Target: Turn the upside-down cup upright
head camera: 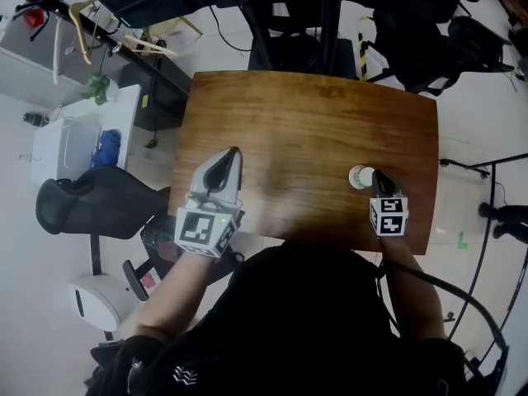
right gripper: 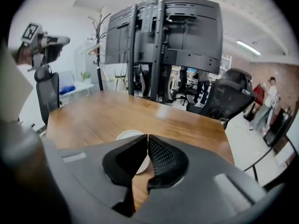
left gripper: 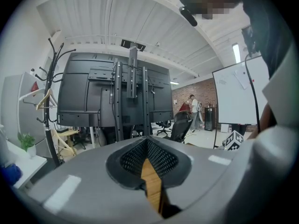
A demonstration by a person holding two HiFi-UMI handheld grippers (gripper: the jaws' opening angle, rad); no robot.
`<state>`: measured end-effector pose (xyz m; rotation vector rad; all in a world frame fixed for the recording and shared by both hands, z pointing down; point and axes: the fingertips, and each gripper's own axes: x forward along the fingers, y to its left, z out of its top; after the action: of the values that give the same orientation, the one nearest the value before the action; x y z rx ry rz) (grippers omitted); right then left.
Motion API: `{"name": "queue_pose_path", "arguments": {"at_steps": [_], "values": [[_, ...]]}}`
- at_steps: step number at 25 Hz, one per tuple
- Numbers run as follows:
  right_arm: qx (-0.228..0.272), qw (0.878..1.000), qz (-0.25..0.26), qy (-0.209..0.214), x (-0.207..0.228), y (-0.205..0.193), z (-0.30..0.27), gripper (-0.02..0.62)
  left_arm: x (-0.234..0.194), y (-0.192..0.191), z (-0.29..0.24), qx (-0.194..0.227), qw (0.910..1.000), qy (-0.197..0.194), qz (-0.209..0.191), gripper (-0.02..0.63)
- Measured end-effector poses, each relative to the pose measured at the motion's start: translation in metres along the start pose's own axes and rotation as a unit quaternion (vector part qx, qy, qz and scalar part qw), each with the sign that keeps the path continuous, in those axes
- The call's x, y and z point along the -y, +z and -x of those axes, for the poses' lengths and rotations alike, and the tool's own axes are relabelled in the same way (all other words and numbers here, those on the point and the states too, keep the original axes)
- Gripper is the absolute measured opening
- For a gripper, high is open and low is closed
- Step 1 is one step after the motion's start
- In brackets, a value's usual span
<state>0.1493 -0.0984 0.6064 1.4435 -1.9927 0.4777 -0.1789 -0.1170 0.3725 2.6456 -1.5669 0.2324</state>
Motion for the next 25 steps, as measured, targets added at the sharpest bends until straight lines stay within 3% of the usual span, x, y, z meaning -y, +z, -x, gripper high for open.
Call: {"name": "queue_pose_path", "arguments": {"at_steps": [3,10,15,19,25], "values": [[0.016,0.998,-0.053,0.015,0.008,-0.005,0.000,0.009,0.001,0.000,-0.001,0.001,1.0000,-0.003,0.001,0.000],[-0.004,0.996,-0.085,0.018,0.009,-0.028,-0.008,0.011,0.006,0.005,-0.004,0.003,1.0000,-0.007,-0.005,0.000],[0.003,0.992,-0.114,0.048,0.001,-0.024,-0.012,0.017,0.005,0.006,-0.002,0.003,1.0000,-0.003,-0.009,0.000],[0.010,0.986,-0.154,0.066,0.001,-0.025,-0.008,0.082,0.004,0.008,-0.001,0.004,1.0000,0.000,-0.009,0.000],[0.002,0.975,-0.203,0.086,0.001,-0.032,-0.012,0.054,0.008,0.007,-0.003,0.002,0.9999,-0.003,-0.010,0.000]]}}
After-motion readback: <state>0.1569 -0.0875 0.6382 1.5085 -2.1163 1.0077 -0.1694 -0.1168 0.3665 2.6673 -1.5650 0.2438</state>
